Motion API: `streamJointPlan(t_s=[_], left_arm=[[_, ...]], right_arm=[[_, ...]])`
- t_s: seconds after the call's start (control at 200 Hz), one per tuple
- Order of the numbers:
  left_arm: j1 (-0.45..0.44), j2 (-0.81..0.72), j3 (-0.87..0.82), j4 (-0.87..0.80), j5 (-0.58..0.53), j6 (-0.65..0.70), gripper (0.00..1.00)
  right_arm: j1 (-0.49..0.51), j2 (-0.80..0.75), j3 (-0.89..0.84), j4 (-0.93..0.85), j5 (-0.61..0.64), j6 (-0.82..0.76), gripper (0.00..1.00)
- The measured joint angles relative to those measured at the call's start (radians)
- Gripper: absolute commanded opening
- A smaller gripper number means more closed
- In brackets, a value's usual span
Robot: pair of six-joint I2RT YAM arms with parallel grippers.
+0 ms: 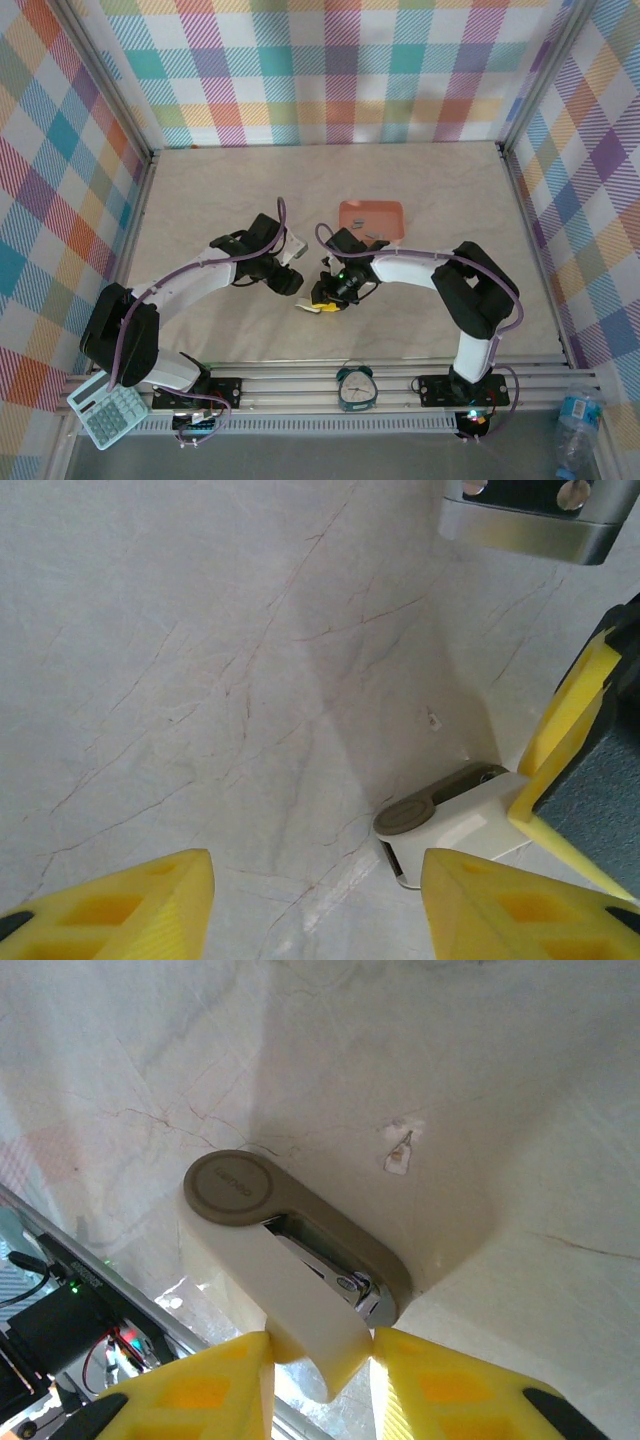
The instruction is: Load the staples into the stapler
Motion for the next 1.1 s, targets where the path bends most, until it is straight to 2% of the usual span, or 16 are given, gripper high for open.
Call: streamJointPlan(t_s=[0.215, 0.44, 0.65, 0.735, 0.86, 1.1], left_arm=[[0.000, -0.022, -0.071, 0.055, 0.014, -0.089, 0.56], [0.000, -0.023, -0.100, 0.089, 0.014, -0.122, 0.56], [0.000, -0.023, -0.101, 0.109, 0.014, -0.135, 0.57], [0.000, -0.023, -0.101, 0.122, 0.015, -0.143, 0.57], [0.000, -0.021, -0.099, 0.124, 0.014, -0.154, 0.59], [0.000, 0.008, -0.010, 0.127, 0.015, -0.193, 0.61]], right_arm=[[0.010, 0.003, 0.024, -0.041, 0.030, -0.008, 0.23], [0.012, 0.031, 0.047, -0.095, 0.037, -0.016, 0.15], [0.016, 0.045, 0.070, -0.126, 0.045, -0.022, 0.15], [0.016, 0.058, 0.097, -0.156, 0.045, -0.031, 0.20], [0.025, 0.041, 0.105, -0.151, 0.062, -0.051, 0.40], [0.050, -0.032, 0.105, -0.185, 0.202, -0.098, 0.42]])
